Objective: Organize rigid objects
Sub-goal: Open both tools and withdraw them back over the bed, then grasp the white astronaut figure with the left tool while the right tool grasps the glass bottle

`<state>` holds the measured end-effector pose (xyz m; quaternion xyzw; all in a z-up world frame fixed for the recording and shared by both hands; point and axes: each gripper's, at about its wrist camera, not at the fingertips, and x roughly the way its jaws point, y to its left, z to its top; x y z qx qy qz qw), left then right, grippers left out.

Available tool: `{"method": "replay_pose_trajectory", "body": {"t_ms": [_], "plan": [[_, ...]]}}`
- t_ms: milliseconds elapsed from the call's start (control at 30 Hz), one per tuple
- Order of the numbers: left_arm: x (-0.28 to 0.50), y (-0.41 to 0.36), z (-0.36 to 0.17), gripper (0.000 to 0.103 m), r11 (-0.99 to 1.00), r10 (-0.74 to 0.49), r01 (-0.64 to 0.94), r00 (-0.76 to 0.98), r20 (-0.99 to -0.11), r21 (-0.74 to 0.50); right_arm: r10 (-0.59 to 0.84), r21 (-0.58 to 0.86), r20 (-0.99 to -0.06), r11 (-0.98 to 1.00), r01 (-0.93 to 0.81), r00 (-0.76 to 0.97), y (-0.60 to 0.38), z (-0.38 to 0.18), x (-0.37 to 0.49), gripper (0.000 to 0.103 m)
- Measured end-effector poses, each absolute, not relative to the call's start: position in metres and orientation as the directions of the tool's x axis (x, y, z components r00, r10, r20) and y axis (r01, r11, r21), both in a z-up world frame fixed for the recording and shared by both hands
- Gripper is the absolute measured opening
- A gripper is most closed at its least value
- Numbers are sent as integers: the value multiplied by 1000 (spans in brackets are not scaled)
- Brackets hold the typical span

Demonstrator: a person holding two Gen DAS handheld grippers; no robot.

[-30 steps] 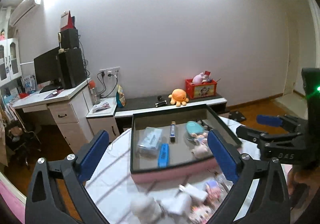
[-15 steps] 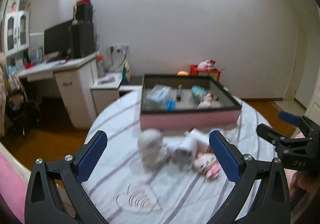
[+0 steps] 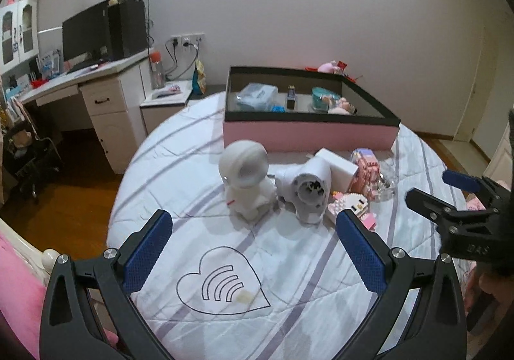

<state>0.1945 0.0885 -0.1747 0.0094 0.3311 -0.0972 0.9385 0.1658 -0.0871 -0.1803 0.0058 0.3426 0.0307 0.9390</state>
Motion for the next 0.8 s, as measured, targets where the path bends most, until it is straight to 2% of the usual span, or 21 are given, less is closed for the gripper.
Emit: {"method": "replay_pose_trajectory", "body": {"t_ms": [333,533,800], "plan": [[211,107,-187,103,986,-154,156,745,-649,-54,-48,-40,-695,999,29,718,-97,-195,187,103],[233,112,-203,103,988,-134,153,705,-697,-35,-11,-25,-745,1000,-10,667,-97,-207,207,103],[250,109,-212,103,986,-136,161,686,-715,-33,22,4,-750,1000,-29,661,-97,-207,234,100]]}}
